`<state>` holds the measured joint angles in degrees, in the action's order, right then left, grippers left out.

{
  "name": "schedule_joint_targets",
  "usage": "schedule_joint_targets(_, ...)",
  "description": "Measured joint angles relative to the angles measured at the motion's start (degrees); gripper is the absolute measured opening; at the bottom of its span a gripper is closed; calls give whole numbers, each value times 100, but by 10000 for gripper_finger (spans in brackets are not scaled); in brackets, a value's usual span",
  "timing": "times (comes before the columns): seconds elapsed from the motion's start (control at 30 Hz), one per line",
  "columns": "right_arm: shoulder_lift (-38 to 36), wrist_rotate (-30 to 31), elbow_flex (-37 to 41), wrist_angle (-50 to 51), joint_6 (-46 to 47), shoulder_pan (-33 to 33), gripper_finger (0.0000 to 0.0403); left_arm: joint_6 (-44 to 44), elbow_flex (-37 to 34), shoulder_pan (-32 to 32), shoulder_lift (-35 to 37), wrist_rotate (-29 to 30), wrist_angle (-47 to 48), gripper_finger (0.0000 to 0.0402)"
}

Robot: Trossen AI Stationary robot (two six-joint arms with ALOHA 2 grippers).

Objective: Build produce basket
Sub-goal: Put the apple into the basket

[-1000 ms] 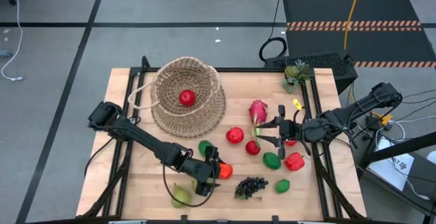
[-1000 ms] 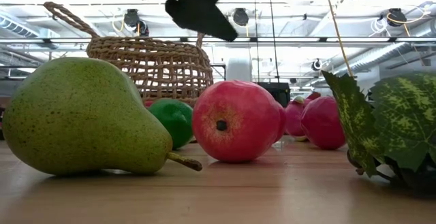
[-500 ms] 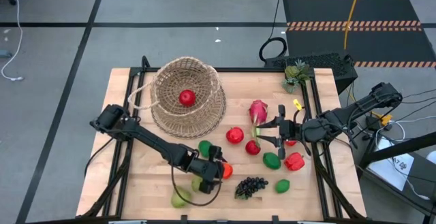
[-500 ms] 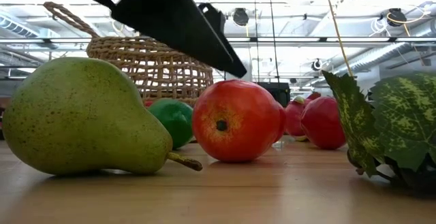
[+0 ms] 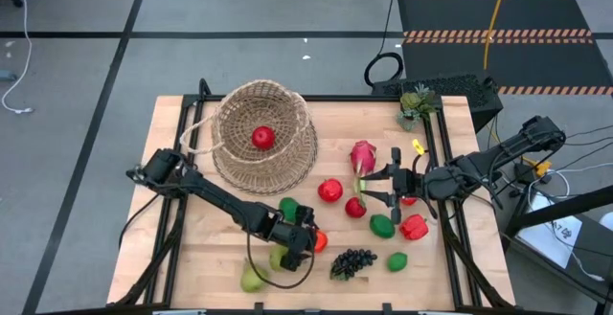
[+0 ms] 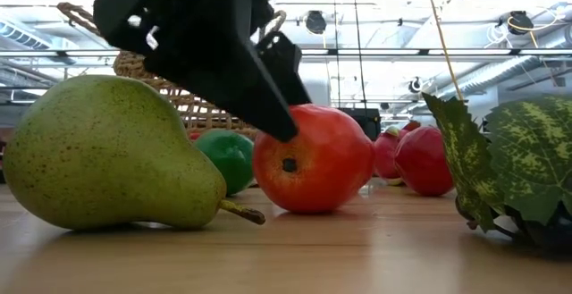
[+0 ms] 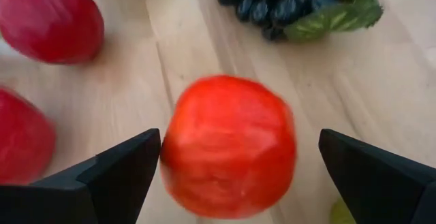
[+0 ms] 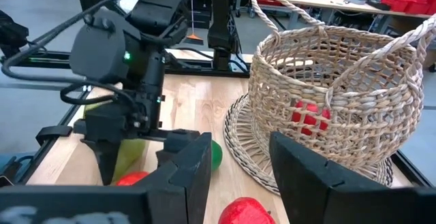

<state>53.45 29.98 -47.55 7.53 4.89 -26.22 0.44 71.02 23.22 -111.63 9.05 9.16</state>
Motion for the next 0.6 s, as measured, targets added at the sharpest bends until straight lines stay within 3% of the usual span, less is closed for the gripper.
schedule_joint_targets(0.6,0,0,0,0,-22,0,144,289,-2,-69,-129,-2,10,399)
